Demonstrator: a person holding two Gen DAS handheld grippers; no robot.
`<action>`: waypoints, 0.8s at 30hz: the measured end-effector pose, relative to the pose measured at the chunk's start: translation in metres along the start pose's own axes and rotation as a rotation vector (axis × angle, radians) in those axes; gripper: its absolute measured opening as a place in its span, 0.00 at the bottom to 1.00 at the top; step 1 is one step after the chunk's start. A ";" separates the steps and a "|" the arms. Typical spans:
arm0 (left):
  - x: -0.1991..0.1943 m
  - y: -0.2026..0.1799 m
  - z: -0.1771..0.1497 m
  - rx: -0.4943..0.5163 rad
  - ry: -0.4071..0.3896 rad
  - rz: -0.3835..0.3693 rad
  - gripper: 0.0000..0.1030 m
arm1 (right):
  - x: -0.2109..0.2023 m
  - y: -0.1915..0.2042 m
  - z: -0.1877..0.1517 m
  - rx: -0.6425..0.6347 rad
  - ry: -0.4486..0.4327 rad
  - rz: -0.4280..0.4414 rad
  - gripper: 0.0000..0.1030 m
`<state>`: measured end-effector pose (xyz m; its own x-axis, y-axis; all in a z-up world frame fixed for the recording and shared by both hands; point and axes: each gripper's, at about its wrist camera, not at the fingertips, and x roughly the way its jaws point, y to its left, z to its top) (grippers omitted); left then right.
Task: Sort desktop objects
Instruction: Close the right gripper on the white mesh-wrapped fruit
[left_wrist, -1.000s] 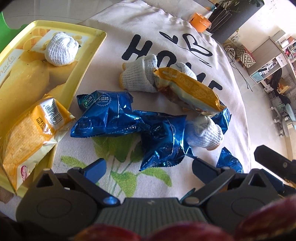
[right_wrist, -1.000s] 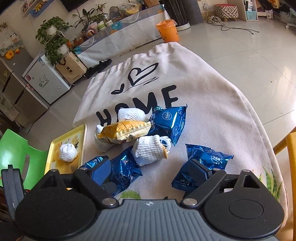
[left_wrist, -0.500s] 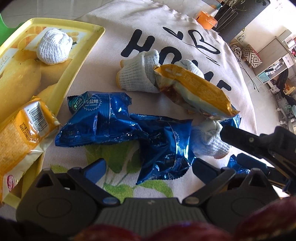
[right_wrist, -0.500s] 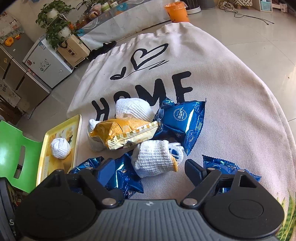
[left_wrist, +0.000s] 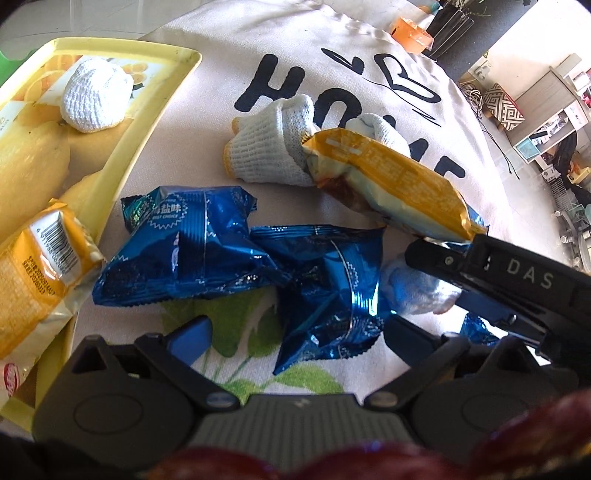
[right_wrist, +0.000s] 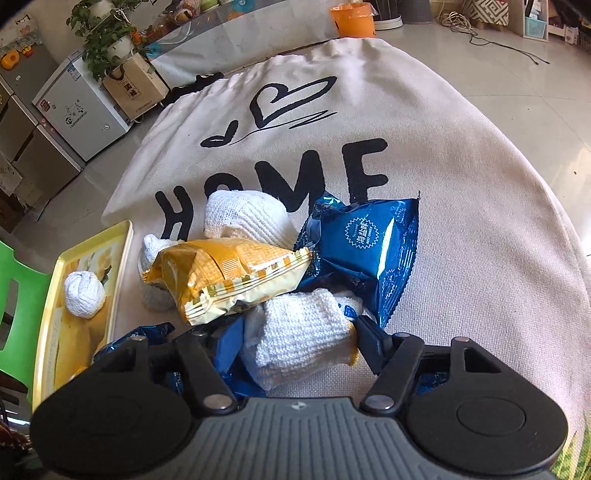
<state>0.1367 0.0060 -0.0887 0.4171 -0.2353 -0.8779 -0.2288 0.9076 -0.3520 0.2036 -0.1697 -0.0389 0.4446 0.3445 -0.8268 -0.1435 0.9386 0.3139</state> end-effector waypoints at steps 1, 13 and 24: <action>-0.001 0.001 -0.001 0.002 0.004 0.003 1.00 | -0.001 -0.001 0.000 0.004 0.001 0.000 0.61; -0.008 -0.001 -0.004 0.030 0.024 -0.025 0.99 | -0.015 -0.018 -0.004 0.047 0.113 0.015 0.60; 0.005 -0.013 -0.001 0.019 0.000 -0.005 1.00 | -0.007 -0.012 -0.005 0.050 0.091 0.000 0.67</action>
<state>0.1411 -0.0073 -0.0890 0.4185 -0.2398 -0.8760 -0.2104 0.9127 -0.3504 0.1974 -0.1830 -0.0392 0.3626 0.3467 -0.8651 -0.0983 0.9373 0.3344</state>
